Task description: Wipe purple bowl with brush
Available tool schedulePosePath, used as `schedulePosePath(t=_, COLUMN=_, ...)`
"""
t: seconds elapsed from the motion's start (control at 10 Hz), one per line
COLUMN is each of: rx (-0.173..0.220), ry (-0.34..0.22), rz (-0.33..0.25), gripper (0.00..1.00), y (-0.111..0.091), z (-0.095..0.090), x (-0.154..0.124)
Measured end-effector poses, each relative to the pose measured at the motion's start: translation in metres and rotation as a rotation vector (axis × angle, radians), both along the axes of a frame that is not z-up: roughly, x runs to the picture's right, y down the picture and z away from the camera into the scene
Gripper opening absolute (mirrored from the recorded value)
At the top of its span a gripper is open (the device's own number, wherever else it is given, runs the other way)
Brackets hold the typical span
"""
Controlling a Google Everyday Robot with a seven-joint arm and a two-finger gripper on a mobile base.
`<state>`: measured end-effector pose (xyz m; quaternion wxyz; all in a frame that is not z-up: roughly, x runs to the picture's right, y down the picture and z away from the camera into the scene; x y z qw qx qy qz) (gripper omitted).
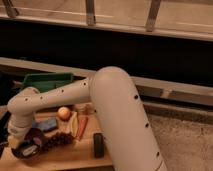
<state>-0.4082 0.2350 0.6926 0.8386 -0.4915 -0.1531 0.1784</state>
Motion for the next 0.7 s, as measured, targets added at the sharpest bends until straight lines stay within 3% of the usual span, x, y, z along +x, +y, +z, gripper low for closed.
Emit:
schedulePosePath(t=0.2, rx=0.004, ry=0.037, rz=0.007, gripper=0.00, y=-0.015, z=0.019, x=0.014)
schedulePosePath(t=0.4, rx=0.021, ry=0.039, rz=0.008, gripper=0.00, y=-0.031, z=0.033, x=0.012)
schedulePosePath(t=0.7, rx=0.031, ry=-0.003, rz=0.001, gripper=0.00, y=-0.030, z=0.026, x=-0.005)
